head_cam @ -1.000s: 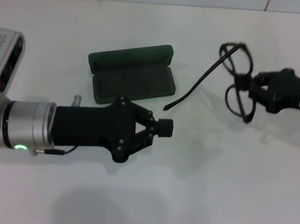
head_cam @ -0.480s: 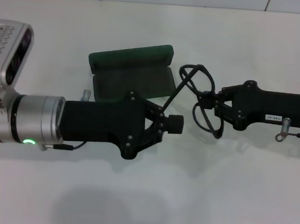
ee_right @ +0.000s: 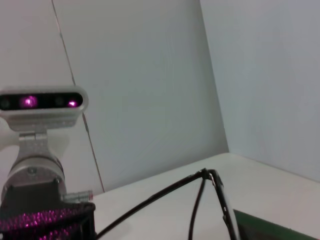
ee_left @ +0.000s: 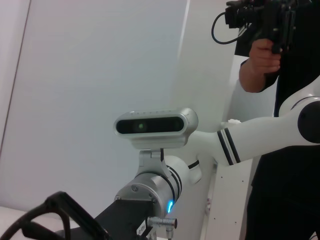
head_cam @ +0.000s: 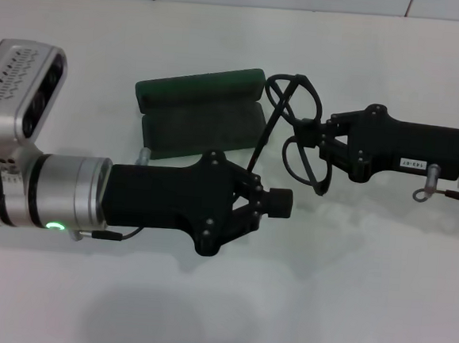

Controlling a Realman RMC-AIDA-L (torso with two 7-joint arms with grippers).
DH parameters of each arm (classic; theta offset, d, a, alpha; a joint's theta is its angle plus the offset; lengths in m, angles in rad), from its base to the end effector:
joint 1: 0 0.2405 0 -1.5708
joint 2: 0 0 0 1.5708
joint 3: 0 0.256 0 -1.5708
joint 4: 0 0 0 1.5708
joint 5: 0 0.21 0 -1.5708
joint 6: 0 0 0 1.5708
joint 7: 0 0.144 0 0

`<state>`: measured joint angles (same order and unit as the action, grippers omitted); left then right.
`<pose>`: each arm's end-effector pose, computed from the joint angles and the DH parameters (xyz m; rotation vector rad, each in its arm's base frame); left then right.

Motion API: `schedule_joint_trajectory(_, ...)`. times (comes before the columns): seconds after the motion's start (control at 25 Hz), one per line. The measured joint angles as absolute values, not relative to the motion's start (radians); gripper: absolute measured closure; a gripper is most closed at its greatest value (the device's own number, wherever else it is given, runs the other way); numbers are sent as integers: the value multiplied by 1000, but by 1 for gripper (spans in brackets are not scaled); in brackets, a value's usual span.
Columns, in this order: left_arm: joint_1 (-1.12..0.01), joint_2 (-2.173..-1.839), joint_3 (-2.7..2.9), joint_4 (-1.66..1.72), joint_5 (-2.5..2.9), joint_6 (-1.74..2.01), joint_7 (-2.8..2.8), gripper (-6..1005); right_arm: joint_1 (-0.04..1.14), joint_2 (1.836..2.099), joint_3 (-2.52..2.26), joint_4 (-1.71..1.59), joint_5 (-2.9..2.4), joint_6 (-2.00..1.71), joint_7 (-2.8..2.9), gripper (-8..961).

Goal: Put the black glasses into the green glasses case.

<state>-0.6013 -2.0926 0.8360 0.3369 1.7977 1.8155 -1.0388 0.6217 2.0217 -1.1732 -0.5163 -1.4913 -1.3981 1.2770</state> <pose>-0.2114 0.2811 -0.0458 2.8316 0.2719 1.2007 0.2043 0.3563 -0.0311 -2.7841 0.4156 0.8646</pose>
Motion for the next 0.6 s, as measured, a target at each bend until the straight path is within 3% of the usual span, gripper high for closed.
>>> schedule_joint_trajectory(0.6,-642,-2100,836,280,1795,1783,-1025,1002,626,2028,-1186,-493,-1384,-1408,1238,843)
